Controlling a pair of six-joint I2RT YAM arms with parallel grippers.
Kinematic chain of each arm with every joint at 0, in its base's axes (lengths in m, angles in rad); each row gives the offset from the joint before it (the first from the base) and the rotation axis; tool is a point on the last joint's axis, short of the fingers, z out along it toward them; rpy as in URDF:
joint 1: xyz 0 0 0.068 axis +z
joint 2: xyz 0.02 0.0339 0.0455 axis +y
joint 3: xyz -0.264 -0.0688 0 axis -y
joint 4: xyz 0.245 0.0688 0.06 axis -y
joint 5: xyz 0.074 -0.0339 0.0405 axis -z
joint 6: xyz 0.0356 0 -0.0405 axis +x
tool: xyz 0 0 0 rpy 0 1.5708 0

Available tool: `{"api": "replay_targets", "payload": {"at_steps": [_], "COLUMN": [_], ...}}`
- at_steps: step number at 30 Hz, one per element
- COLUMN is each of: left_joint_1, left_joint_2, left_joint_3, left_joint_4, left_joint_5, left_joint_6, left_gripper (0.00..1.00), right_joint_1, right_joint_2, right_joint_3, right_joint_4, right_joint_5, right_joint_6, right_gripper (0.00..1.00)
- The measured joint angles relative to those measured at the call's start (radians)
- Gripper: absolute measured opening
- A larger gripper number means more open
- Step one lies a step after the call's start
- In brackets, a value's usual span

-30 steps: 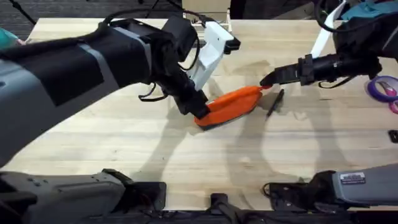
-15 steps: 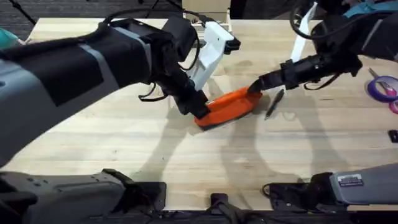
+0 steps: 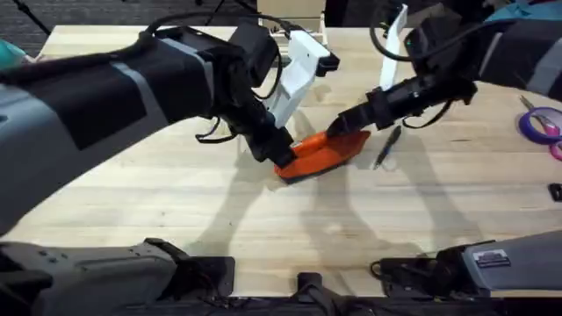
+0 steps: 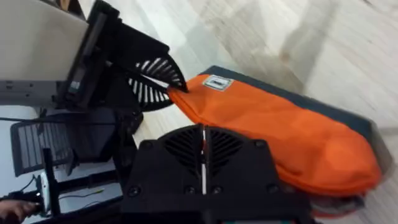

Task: Unzip the bag, pick up the pens from the table one at a time and place them inside, then zip the bag closed.

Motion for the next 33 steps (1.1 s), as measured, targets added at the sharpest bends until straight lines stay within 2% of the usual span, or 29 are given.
{"api": "replay_targets", "payload": {"at_steps": [20, 33], "left_joint_1": [0.0, 0.002], "left_joint_2": [0.0, 0.0], "left_joint_3": [0.0, 0.0], "left_joint_4": [0.0, -0.009], "left_joint_5": [-0.002, -0.016], "left_joint_6": [0.0, 0.0], "left_gripper": [0.042, 0.042], "right_joint_1": [0.212, 0.357], "right_joint_2": [0.0, -0.003], "right_joint_3": [0.0, 0.0], "right_joint_4": [0.218, 0.288], "right_joint_5": [0.016, 0.23], "right_joint_6": [0.241, 0.43], "right_gripper": [0.033, 0.034]}}
